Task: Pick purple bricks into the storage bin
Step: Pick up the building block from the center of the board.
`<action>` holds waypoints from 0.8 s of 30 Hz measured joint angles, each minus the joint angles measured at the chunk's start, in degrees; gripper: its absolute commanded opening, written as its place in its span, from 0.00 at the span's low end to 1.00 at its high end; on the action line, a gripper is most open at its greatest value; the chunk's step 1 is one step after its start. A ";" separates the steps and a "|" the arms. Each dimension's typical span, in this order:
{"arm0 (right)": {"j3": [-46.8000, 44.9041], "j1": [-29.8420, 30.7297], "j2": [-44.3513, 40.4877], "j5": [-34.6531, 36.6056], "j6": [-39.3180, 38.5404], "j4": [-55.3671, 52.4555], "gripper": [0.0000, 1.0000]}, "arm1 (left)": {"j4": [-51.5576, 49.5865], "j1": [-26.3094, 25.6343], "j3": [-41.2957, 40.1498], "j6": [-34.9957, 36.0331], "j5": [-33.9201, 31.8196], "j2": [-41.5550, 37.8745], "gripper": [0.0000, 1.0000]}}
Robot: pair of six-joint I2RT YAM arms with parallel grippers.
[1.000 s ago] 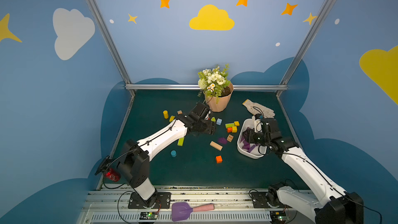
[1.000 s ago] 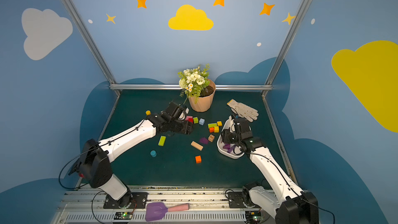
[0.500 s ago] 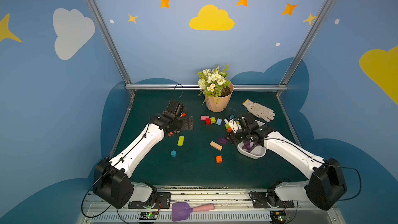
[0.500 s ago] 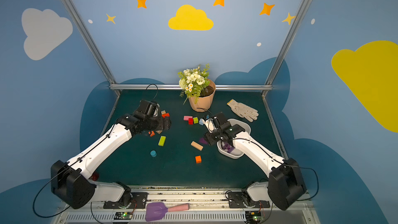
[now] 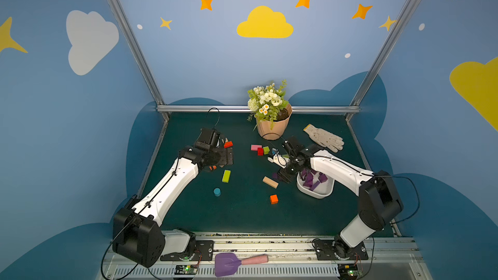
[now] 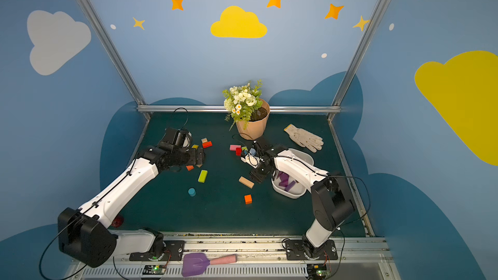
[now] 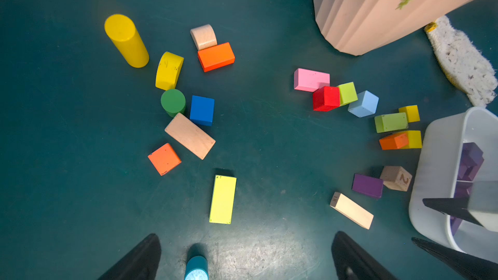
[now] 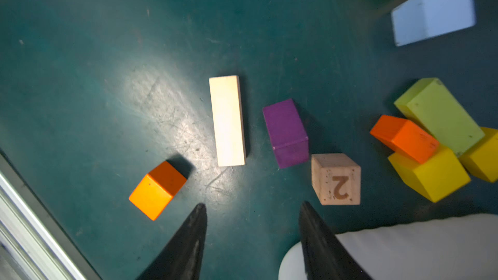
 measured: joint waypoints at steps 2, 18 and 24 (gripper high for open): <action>0.87 0.13 1.25 0.39 -1.29 -0.59 0.56 | 0.52 0.48 -0.96 0.00 0.31 -0.66 0.99; 6.23 0.46 8.98 2.75 -8.35 -1.77 0.56 | 4.39 2.19 -2.45 -0.04 1.27 -3.65 0.99; 8.07 0.46 11.58 3.65 -9.77 -2.21 0.57 | 5.03 2.91 -2.45 -0.11 1.70 -3.65 1.00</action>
